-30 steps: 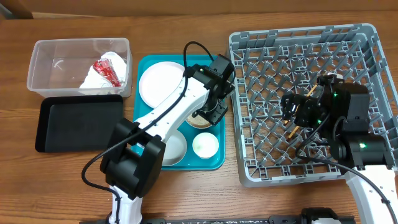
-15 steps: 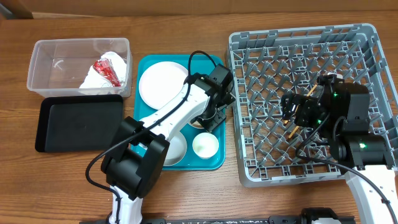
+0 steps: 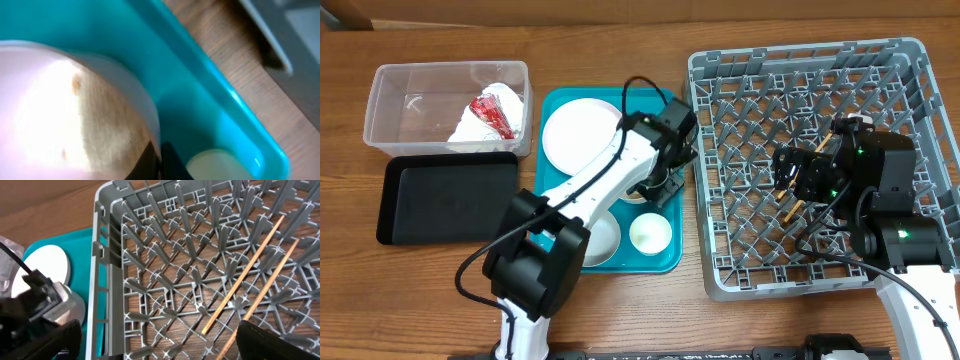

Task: Sort waste into correct bins and load items into the dishwasher
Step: 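Carry the bowl left and tip the rice onto the black tray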

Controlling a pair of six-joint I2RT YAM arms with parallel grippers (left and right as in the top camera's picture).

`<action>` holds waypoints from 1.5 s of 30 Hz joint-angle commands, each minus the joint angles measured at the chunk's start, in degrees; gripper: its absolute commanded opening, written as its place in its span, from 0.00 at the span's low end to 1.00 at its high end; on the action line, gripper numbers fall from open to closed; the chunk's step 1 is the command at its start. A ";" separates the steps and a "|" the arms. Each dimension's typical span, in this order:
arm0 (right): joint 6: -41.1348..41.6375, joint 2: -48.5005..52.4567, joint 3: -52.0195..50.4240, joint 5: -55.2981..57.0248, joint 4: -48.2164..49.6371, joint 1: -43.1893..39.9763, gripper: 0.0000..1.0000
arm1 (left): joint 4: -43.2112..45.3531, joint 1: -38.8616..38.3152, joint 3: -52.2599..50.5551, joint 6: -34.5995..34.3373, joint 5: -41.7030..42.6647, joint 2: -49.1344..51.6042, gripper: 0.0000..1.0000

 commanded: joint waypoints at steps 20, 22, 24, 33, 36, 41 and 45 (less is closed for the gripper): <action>0.04 -0.15 1.49 -0.33 1.25 0.22 1.00 | -35.76 33.53 28.00 -7.02 17.00 -10.75 0.04; 0.04 -0.15 1.49 -0.33 1.25 0.22 1.00 | -34.91 36.17 24.06 -5.44 18.73 -13.40 0.04; 0.07 -0.15 1.49 -0.33 1.27 0.22 1.00 | -32.87 39.32 18.82 -3.69 21.68 -16.26 0.04; 0.04 -0.15 1.49 -1.60 1.05 0.22 1.00 | -17.66 62.03 -10.69 8.96 48.06 -22.01 0.04; 0.04 -0.15 1.49 -1.60 1.03 0.22 1.00 | -10.38 68.98 -19.23 8.96 53.88 -20.96 0.04; 0.04 -0.15 1.49 -1.60 0.76 0.22 1.00 | -3.10 80.26 -24.02 8.94 67.56 -14.93 0.04; 0.04 -0.15 1.49 -1.60 0.74 0.22 1.00 | -1.53 84.00 -24.02 8.90 79.06 -9.60 0.04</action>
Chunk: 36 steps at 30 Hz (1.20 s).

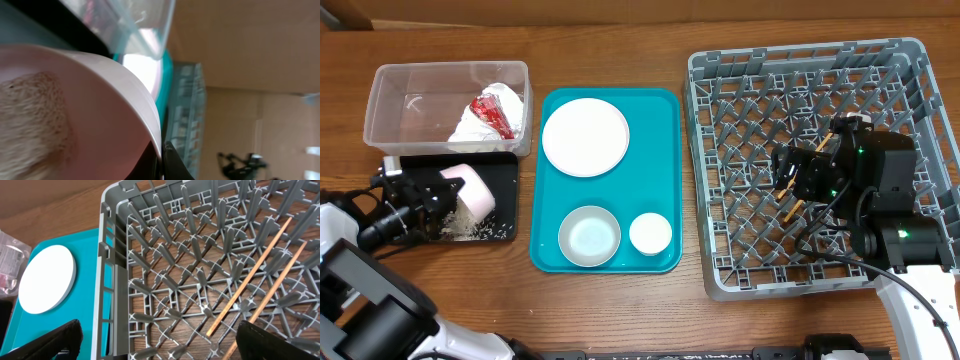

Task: Sort waste into correct bins and load items into the dishwasher
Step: 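Carry the bowl left and tip the rice onto the black tray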

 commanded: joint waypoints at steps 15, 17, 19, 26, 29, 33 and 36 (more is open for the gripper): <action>0.04 -0.15 1.46 -0.35 -0.35 0.22 1.00 | 0.00 4.02 -0.11 -10.64 23.39 6.51 0.04; 0.02 -0.15 1.46 -0.33 -0.61 0.22 1.00 | 0.20 4.02 -0.09 -14.49 23.45 6.49 0.04; 0.04 -0.15 1.46 -0.35 -0.66 0.22 1.00 | 2.45 4.02 0.00 -13.92 23.26 6.49 0.04; 0.04 -0.15 1.46 -0.33 -1.01 0.22 1.00 | 7.87 3.85 0.98 -21.05 23.37 5.97 0.04; 0.04 -0.15 1.46 -0.35 -1.09 0.22 1.00 | 12.24 3.85 1.05 -22.88 22.56 5.79 0.04; 0.04 -0.15 1.46 -0.35 -1.07 0.22 1.00 | 11.78 3.45 1.36 -23.04 23.45 4.52 0.04; 0.04 -0.15 1.46 -0.35 -1.11 0.22 1.00 | 11.80 2.99 2.27 -23.04 23.43 1.99 0.04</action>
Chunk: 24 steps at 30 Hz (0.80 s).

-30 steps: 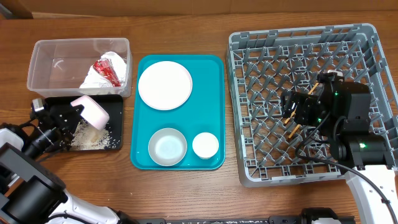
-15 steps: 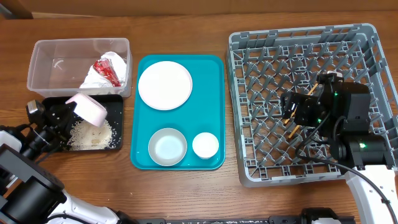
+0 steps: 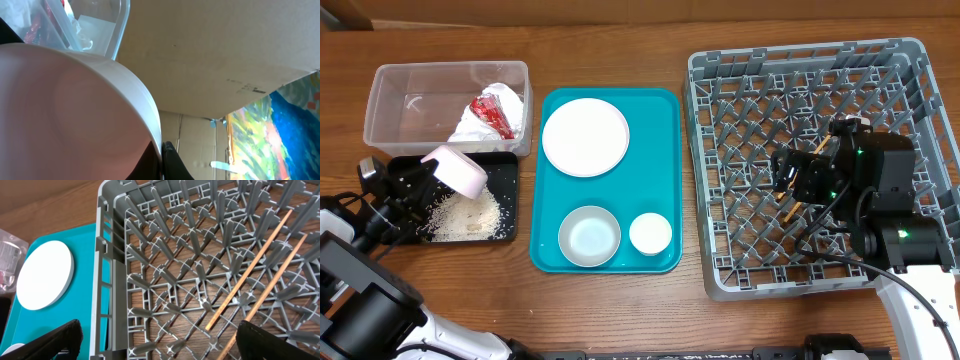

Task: Sort waste into correct bins and load items into the dishwasher
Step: 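Carry the bowl left and tip the rice onto the black tray, then return the empty pink bowl to the teal tray with the left gripper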

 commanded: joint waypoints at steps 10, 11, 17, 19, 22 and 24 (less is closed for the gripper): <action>0.02 -0.15 1.46 -0.31 0.35 0.22 1.00 | -0.17 -11.72 8.70 -5.49 -27.43 -22.49 0.04; 0.02 -0.15 1.46 -0.31 0.35 0.22 1.00 | -0.15 -14.32 9.35 -5.49 -31.58 -24.17 0.04; 0.02 -0.15 1.46 -0.31 0.31 0.22 1.00 | -1.90 -41.48 18.49 0.09 -61.88 -26.99 0.04; 0.02 -0.15 1.46 -0.31 0.31 0.22 1.00 | -1.49 -48.92 19.98 1.86 -68.54 -26.29 0.04; 0.02 -0.15 1.46 -0.31 0.35 0.22 1.00 | -0.66 -61.90 20.72 6.16 -78.23 -22.58 0.04; 0.02 -0.15 1.46 -0.31 0.33 0.22 1.00 | -0.74 -67.58 20.72 8.74 -80.96 -19.37 0.04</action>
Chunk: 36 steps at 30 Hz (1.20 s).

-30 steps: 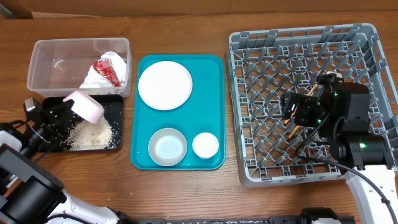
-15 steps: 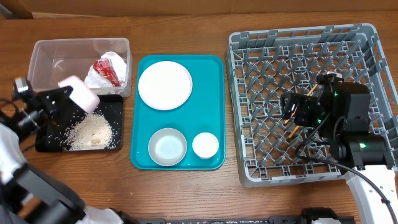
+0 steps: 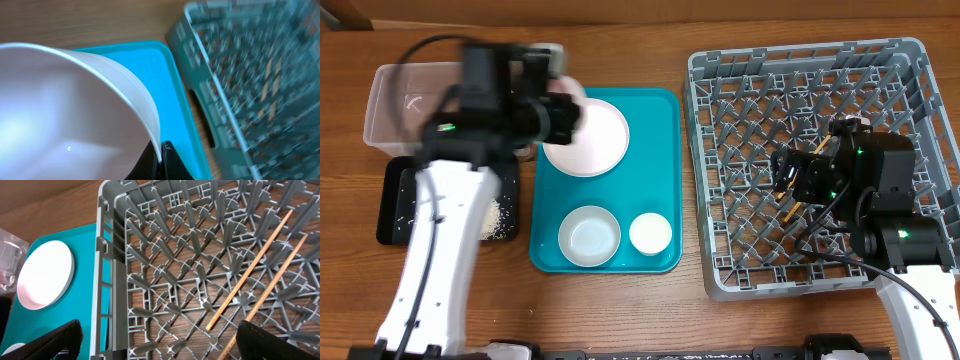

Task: Sort waste into correct bins and load items into the dishwasher
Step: 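Return the empty pink bowl to the teal tray with the left gripper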

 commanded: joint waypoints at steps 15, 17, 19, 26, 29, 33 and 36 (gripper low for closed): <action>0.02 -0.15 1.46 -0.26 0.35 0.22 1.00 | -6.21 -28.22 1.09 9.31 -17.00 26.49 0.04; 0.02 -0.15 1.46 -0.28 0.33 0.22 1.00 | -7.67 -28.52 1.05 10.12 -17.09 26.62 0.11; 0.02 -0.15 1.46 -0.28 0.33 0.22 1.00 | -7.45 -28.17 1.07 10.10 -17.66 26.62 0.48; 0.02 -0.15 1.46 -0.26 0.35 0.22 1.00 | -18.93 -23.89 15.78 4.63 -16.24 25.68 0.71; 0.02 -0.15 1.46 -0.26 0.31 0.22 1.00 | -28.79 -22.03 23.32 3.50 -13.20 23.39 0.70; 0.02 -0.15 1.46 -0.28 0.33 0.22 1.00 | -38.77 -21.97 21.90 -2.58 -13.60 20.52 0.64; 0.02 -0.15 1.46 -0.26 0.33 0.22 1.00 | -38.58 -22.67 16.15 -7.85 -14.01 17.88 0.63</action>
